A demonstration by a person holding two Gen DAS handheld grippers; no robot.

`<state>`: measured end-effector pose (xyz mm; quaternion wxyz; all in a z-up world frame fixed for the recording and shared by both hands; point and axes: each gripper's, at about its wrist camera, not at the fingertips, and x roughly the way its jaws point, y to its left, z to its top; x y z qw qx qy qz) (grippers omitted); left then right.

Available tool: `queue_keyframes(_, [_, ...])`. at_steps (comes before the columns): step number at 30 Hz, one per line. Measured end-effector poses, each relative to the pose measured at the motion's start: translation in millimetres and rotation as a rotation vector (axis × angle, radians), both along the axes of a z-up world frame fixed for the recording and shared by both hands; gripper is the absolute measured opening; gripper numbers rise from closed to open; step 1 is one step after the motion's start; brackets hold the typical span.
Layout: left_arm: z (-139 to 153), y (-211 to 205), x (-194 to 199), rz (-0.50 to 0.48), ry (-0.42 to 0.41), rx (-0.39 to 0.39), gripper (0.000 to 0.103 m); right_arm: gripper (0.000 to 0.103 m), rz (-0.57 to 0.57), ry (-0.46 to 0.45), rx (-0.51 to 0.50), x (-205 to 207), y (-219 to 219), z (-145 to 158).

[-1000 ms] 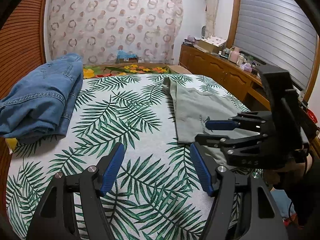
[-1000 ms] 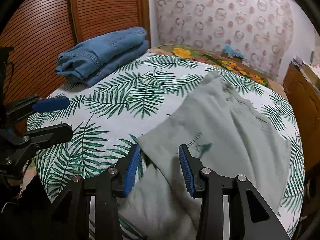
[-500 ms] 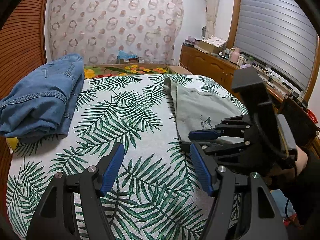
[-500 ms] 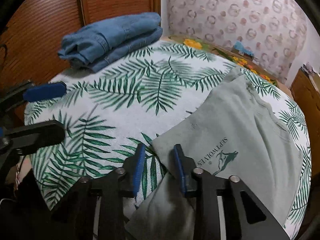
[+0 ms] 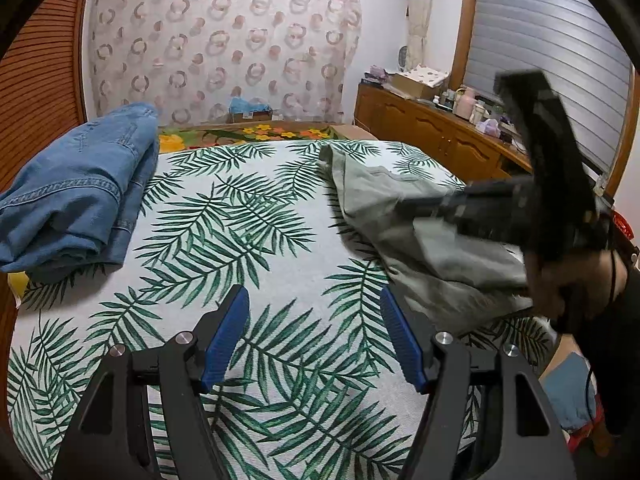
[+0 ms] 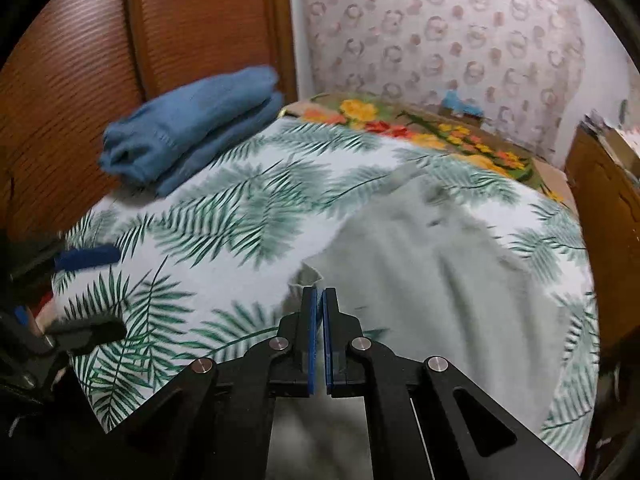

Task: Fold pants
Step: 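Fold the held edge over the pants with the right gripper, release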

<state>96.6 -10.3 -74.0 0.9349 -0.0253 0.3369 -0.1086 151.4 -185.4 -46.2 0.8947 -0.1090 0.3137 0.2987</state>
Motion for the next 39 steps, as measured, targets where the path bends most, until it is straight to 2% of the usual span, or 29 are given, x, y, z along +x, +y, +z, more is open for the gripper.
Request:
queue_keyframes(4, [-1.1,-3.9,0.2,-0.01,0.005,0.001,0.069,0.003,-0.055,-0.031,0.026,4.9,-26.4,17.9])
queue_keyframes(9, [-0.6,-5.7,-0.8,-0.015,0.005,0.004,0.069,0.003,-0.146,-0.062,-0.006,18.5,-53.5,28.4])
queue_keyframes(16, [-1.7,-6.8,0.4,-0.019,0.009,0.007,0.069,0.003,-0.233,-0.086,-0.04,34.4,-69.2,37.8])
queue_keyframes(26, [-2.0,-12.0,1.0,-0.028,0.012,0.012,0.069,0.003,-0.341,-0.1,-0.1,53.2,-83.7,30.8])
queue_keyframes(35, [-4.1,-14.8,1.2,-0.036,0.015,0.015,0.069,0.003,-0.407,-0.049,-0.085,74.0,-92.6,19.5])
queue_keyframes(36, [-4.5,-15.3,1.2,-0.037,0.016,0.015,0.069,0.003,-0.412,-0.041,-0.084,74.1,-92.3,17.8])
queue_keyframes(39, [-5.6,-16.4,0.7,-0.038,0.019,0.015,0.069,0.016,-0.424,-0.037,-0.097,71.3,-92.4,16.0])
